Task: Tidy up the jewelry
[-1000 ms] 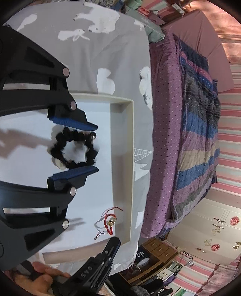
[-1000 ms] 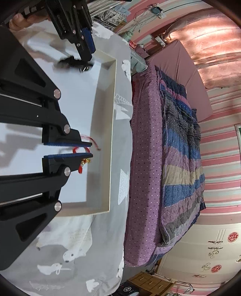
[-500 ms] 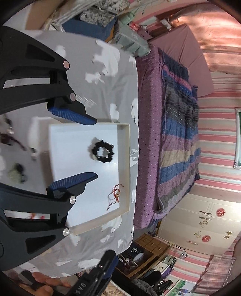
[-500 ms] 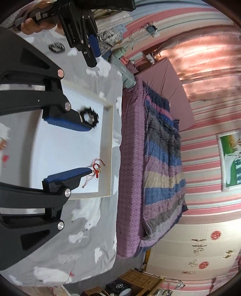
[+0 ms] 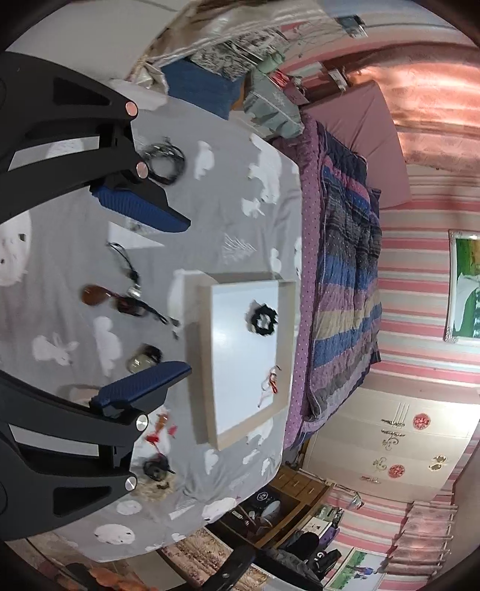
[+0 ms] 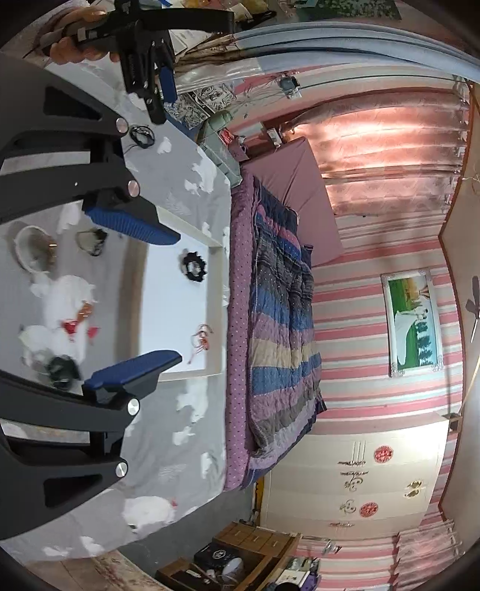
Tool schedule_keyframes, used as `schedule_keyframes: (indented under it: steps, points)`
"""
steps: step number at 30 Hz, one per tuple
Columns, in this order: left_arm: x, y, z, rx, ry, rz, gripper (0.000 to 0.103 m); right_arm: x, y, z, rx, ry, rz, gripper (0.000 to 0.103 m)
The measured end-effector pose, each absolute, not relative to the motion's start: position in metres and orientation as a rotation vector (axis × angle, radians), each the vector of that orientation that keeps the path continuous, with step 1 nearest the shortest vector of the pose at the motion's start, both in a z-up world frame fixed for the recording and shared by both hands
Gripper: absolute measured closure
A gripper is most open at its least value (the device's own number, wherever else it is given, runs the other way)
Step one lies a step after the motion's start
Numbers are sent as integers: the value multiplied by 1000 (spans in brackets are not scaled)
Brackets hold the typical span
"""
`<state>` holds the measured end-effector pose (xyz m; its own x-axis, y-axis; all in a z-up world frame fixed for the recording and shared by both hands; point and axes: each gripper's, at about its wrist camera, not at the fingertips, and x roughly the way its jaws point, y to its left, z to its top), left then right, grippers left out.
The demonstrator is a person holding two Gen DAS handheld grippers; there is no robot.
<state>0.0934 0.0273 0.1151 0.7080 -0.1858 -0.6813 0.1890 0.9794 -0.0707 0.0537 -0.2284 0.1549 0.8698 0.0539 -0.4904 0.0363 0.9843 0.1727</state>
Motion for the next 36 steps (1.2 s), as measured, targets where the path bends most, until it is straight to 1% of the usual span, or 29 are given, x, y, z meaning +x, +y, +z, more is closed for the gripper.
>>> schedule_keyframes:
  steps: [1,2,7,12,27,36]
  points:
    - [89,31,111,2,754,-201,24,47,-228,147,175,518,2,37]
    - [85,36,106,3,753,-192,23,44,-228,141,179,521,-1,34]
    - [79,45,79,30,752,-159,22,31,-229,101,196,556,-15,34]
    - [83,50,52,24,791,-166,22,25,-231,70,182,576,-61,34]
    - [98,44,13,56,810,-186,22,36,-247,29,118,617,-166,34]
    - [105,38,-12,58,881,-223,23,30,-259,8,78,679,-232,34]
